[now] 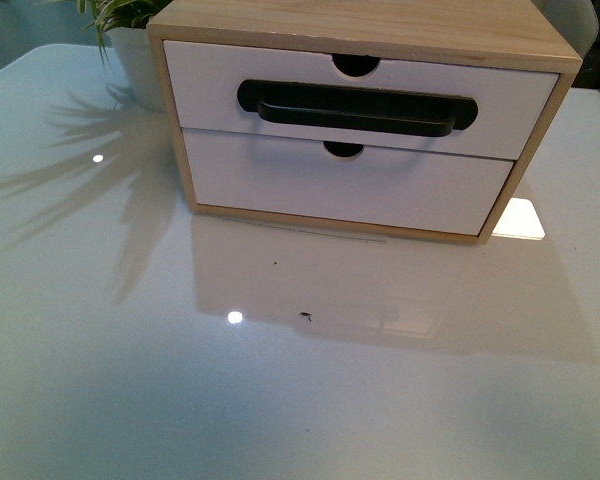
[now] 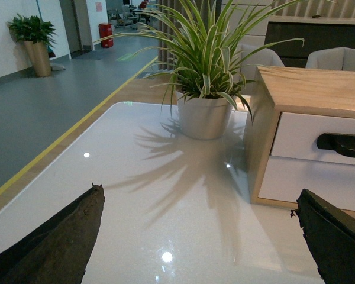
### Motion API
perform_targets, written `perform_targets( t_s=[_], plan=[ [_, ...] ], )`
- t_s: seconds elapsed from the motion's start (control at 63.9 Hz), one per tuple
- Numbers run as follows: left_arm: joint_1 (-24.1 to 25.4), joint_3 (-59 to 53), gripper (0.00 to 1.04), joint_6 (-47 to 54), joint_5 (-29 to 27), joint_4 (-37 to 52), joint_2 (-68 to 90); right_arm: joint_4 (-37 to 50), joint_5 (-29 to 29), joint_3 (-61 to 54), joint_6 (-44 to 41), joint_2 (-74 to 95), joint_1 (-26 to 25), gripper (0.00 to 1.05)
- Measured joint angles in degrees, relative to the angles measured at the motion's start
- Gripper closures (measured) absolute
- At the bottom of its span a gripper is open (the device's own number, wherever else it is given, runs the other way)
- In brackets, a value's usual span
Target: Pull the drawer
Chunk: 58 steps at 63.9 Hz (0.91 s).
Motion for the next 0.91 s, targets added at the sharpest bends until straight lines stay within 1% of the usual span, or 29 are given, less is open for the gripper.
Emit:
perform_targets(
  t_s=[0.814,0.861,0.908],
  plan=[
    [0.0,0.0,0.07,0.0,0.0,0.0,0.0,0.0,0.0,0.0,0.0,0.0,0.0,0.09],
    [-0.9,-0.1,0.07,0.2,-2.2,2.8,-0.2,0.0,0.0,0.0,0.0,0.0,0.0,0.09],
    [-1.6,-0.1,0.07,0.5,-2.0,8.2,1.4,-2.9,4.0,1.0,-1.3,2.2,0.6,0.09]
  ],
)
